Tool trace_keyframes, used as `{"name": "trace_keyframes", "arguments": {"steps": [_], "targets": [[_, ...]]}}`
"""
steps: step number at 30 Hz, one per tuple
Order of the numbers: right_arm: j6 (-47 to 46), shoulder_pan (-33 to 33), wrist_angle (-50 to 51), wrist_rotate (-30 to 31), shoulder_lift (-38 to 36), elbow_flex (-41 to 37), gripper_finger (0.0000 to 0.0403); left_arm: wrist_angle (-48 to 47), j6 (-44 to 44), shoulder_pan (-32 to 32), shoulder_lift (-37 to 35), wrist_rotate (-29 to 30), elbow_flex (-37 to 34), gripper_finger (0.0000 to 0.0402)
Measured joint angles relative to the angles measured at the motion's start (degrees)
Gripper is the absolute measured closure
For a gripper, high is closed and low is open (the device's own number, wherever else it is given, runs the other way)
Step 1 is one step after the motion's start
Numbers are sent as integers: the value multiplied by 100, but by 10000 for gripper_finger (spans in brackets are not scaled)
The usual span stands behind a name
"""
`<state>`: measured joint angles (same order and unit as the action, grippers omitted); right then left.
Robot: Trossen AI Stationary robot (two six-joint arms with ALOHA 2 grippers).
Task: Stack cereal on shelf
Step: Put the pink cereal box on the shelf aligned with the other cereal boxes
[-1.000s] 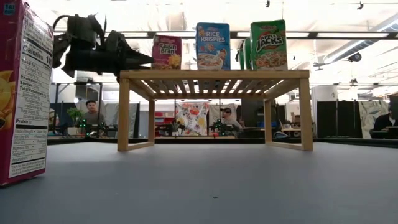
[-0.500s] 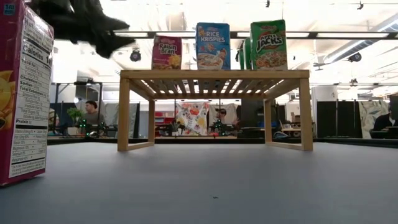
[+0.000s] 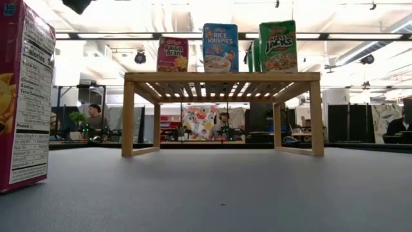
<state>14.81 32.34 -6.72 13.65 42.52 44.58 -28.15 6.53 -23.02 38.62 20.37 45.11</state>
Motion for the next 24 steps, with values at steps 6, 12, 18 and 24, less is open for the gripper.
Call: {"name": "trace_keyframes", "arguments": {"steps": [6, 12, 18, 24], "targets": [[-22, 0, -7, 0, 0, 0, 145, -39, 1156, -3052, 1112, 2997, 276, 127], [-28, 0, -51, 0, 0, 0, 145, -30, 2650, -4249, 2255, 4322, 380, 127], [22, -2, -199, 7, 33, 0, 145, -17, 3704, -4132, 3436, 3902, 613, 127], [31, 0, -188, 139, 71, 0, 145, -17, 4613, -4125, 4298, 3862, 897, 127]]}}
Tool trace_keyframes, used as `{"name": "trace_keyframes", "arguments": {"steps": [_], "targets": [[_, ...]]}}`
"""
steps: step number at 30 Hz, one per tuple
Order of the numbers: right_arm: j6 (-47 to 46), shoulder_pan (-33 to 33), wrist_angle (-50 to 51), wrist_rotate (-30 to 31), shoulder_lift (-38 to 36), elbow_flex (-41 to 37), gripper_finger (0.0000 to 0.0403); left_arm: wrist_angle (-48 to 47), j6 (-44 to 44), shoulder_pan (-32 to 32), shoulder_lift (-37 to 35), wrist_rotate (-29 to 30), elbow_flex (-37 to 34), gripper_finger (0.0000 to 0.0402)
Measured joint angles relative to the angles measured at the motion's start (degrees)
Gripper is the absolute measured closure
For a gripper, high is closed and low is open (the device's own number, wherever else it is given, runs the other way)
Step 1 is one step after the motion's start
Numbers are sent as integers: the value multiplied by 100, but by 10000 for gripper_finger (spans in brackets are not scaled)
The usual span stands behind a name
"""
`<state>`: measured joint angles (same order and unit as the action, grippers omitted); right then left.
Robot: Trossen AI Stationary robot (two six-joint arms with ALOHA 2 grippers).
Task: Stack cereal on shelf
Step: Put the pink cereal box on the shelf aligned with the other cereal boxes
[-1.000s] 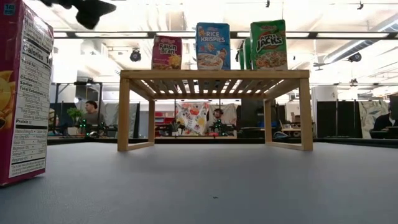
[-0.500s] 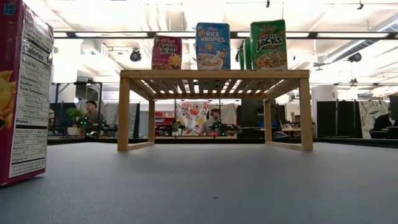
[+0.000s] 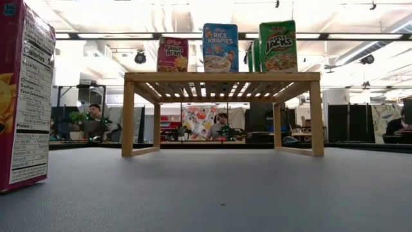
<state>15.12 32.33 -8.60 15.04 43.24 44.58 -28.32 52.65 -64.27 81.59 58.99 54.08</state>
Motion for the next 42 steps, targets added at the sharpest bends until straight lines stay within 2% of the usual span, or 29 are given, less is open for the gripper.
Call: {"name": "trace_keyframes", "arguments": {"steps": [5, 10, 15, 20, 27, 33, 42], "targets": [[45, 0, 54, 3, 37, 0, 145, 0, 890, 18, 394, -36, 56, 127], [25, 0, 86, 3, 95, 0, 145, -12, 1531, 26, 613, -324, -55, 126], [30, -2, 97, 3, 121, 0, 145, 30, 1697, 26, 705, -474, -72, 110], [-12, 0, 101, 3, 121, 0, 145, 11, 1940, 165, 891, -1124, -139, 91], [-14, 0, 109, 4, 121, 0, 145, 12, 1967, 336, 1279, -1478, -142, 83], [-40, 0, 116, 3, 121, 0, 145, 15, 1898, 354, 1441, -1474, -142, 116], [-27, 0, 127, 4, 121, 0, 145, 12, 1617, 442, 1413, -1429, -142, 223]]}}
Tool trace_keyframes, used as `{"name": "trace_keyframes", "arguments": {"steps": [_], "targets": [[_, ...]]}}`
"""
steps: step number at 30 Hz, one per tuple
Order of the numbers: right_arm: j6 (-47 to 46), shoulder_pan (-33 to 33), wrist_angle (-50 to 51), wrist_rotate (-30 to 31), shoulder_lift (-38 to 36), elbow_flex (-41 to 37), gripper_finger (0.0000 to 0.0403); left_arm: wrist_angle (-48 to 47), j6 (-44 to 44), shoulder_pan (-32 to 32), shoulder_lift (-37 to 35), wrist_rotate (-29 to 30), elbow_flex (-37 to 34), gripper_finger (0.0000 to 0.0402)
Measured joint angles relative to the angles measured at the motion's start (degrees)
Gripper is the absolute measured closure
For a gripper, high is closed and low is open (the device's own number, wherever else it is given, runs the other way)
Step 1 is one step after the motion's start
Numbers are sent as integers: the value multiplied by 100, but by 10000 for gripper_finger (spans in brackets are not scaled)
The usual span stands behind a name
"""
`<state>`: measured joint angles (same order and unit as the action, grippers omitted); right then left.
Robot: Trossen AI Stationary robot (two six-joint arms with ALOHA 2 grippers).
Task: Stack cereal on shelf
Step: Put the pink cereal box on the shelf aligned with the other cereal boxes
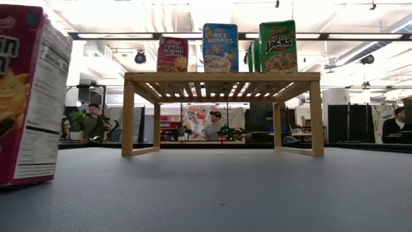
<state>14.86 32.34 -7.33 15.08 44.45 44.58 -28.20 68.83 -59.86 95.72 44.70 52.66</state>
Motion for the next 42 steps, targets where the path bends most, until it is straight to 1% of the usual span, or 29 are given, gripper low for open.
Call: {"name": "trace_keyframes", "arguments": {"steps": [3, 5, 10, 15, 18, 20, 22, 24, 27, 30, 34, 37, 40, 42], "targets": [[11, 0, 0, 1, 0, 0, 145, -11, -220, 116, -92, 106, 0, 249], [14, 0, 0, 1, 0, 0, 145, -13, -508, 222, -201, 111, 2, 259], [22, 0, 2, 1, 0, 0, 145, -37, -1692, 639, -785, 158, 4, 258], [24, 0, 9, 1, 0, 0, 145, -263, -3300, 1240, -1772, 497, 7, 245], [20, 0, 51, 1, 0, 0, 145, -335, -4323, 1746, -2497, 454, 7, 242], [5, 0, 97, 1, 0, 0, 145, -335, -4952, 2155, -3015, 314, 7, 241], [-20, 0, 105, 1, 26, 0, 145, -335, -5534, 2666, -3494, 12, 7, 241], [-4, -2, 104, 3, 71, 0, 145, -322, -5999, 3250, -3926, -471, 0, 241], [4, -12, 104, 3, 166, -1, 145, -208, -6595, 4251, -4398, -1554, -14, 241], [16, -13, 92, 3, 278, -2, 145, 119, -7017, 5293, -4645, -2647, -142, 241], [17, -17, 10, 3, 418, -2, 145, 515, -7360, 6515, -4693, -3897, -320, 241], [15, -17, -20, 3, 455, -2, 145, 603, -7456, 7162, -4563, -4625, -363, 241], [17, -17, -20, 3, 432, -2, 145, 605, -7573, 7515, -4371, -5013, -367, 241], [17, -17, -20, 3, 402, -2, 145, 607, -7679, 7577, -4249, -5042, -367, 241]]}}
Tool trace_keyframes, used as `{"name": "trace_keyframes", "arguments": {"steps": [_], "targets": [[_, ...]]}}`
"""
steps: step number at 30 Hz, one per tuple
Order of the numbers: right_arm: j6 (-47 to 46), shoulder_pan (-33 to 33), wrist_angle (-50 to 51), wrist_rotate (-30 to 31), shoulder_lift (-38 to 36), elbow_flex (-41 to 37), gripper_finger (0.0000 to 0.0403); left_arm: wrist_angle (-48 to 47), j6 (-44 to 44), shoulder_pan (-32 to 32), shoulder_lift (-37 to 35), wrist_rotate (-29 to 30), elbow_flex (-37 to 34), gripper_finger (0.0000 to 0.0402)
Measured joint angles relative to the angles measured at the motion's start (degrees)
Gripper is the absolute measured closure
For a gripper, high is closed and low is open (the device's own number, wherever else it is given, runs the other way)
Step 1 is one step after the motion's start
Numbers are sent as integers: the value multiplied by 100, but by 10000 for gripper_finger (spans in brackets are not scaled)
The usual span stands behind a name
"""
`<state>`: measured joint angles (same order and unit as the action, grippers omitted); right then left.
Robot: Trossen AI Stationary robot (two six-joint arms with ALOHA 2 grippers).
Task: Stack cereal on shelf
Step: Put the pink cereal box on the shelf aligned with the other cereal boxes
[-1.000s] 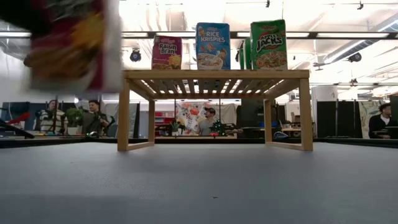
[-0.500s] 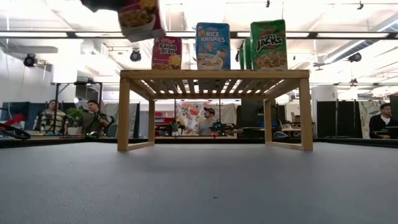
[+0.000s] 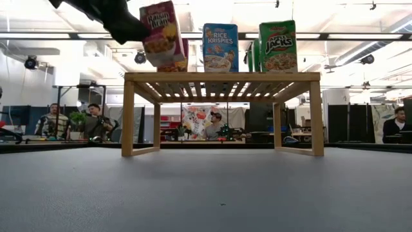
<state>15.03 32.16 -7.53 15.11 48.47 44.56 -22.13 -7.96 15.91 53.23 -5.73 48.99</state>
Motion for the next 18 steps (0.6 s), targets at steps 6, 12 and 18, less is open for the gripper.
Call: {"name": "trace_keyframes", "arguments": {"steps": [6, 12, 18], "targets": [[-22, 0, 6, 0, 1, 0, 145, 17, -219, 71, 308, 120, 0, 241], [-94, 0, 55, 0, 5, 0, 145, 21, -271, 244, 419, 277, 0, 241], [-98, 0, 61, 0, 5, 1, 145, 11, -270, 377, 468, 275, 0, 236]]}}
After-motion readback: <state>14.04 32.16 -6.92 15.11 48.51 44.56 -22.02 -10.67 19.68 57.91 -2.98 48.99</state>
